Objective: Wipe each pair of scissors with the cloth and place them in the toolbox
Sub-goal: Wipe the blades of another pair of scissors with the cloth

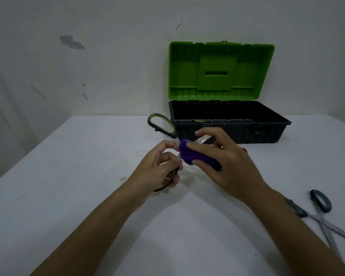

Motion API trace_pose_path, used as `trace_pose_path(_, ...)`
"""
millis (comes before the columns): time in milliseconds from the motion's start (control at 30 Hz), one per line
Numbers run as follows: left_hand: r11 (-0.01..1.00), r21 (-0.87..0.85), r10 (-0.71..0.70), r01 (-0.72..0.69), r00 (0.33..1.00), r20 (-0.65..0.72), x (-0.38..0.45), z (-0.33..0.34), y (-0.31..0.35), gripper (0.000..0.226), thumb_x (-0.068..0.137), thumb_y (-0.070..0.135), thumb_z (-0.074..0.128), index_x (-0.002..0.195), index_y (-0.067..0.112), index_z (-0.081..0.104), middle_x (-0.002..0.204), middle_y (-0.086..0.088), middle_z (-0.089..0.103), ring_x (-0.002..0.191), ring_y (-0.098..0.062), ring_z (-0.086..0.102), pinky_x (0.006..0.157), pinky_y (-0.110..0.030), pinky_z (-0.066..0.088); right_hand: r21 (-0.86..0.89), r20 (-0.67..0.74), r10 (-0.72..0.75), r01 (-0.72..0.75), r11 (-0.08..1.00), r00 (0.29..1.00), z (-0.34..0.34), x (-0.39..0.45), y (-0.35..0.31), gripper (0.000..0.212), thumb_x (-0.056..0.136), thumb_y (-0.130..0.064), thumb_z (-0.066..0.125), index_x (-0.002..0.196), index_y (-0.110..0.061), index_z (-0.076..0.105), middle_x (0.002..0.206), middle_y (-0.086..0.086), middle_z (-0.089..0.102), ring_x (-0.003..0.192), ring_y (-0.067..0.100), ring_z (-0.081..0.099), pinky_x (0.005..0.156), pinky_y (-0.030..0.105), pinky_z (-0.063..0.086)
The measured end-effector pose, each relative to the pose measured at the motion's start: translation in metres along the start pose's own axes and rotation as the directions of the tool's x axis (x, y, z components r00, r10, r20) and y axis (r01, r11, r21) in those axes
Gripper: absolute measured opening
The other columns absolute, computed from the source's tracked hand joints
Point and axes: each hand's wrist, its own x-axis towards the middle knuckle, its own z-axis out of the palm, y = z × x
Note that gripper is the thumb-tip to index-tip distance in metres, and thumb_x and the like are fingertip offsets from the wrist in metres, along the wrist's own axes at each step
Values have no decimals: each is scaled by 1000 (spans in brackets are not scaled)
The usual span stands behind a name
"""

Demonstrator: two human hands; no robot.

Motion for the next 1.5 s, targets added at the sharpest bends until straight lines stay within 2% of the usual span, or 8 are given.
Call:
trace_pose_path(267,999,26,-19,19,1000,10,1,-11,0,14,98,2,51,103,14,57,74,-8,62,53,-24,53,53,-31,45,-93,-186,198,-218,972,962,-1,-1,22,38,83,-16,71,121,-15,67,113,3,57,99,19,56,74,26,53)
trace_pose_path(467,997,77,-34,33,999,11,2,-13,1,12,98,6,52,107,13,56,73,-6,63,56,-24,54,54,-32,47,-78,-70,37,-43,996,997,5,2,2,35,89,-31,57,119,-17,67,111,4,58,92,14,54,71,20,48)
trace_pose_path(733,999,37,-40,40,999,-2,3,-11,-1,12,97,3,50,104,11,56,74,-8,62,54,-24,53,51,-29,45,-82,-283,273,-306,948,920,-7,0,26,32,88,-13,64,120,-16,67,102,6,49,86,10,44,65,19,47)
trace_pose_path(900,996,58,-62,62,998,-15,2,-10,-2,13,97,5,52,105,13,57,74,-7,64,55,-24,55,53,-30,47,-52,-20,81,-82,995,997,10,2,0,33,86,-22,66,119,-23,67,106,1,53,88,6,45,69,10,37)
trace_pose_path(1000,998,43,-49,49,999,10,1,-17,0,12,96,3,52,106,7,55,74,-8,62,52,-24,52,49,-26,45,-61,-136,255,-265,962,957,7,-2,21,33,86,-15,68,117,-26,68,102,-3,49,85,5,44,63,6,32)
trace_pose_path(1100,998,48,-51,51,999,-1,3,-16,-2,12,95,2,52,104,9,57,74,-8,62,52,-24,53,50,-27,45,-81,-259,371,-403,912,892,-3,-6,37,35,86,-10,68,120,-20,66,102,2,49,84,13,48,60,28,51)
trace_pose_path(1300,993,79,-82,85,995,-52,6,-16,-6,15,96,3,51,103,15,59,74,-8,65,53,-22,55,54,-31,48,-33,-62,88,-90,995,994,12,1,-2,32,87,-27,60,118,-21,68,104,2,52,85,5,43,66,12,39)
trace_pose_path(1500,998,-19,-54,55,998,24,3,-18,-3,12,96,1,51,100,10,57,74,-10,59,47,-22,51,42,-19,40,-92,-247,285,-315,945,926,7,-2,27,34,86,-11,67,119,-19,67,100,2,49,84,15,51,59,21,49)
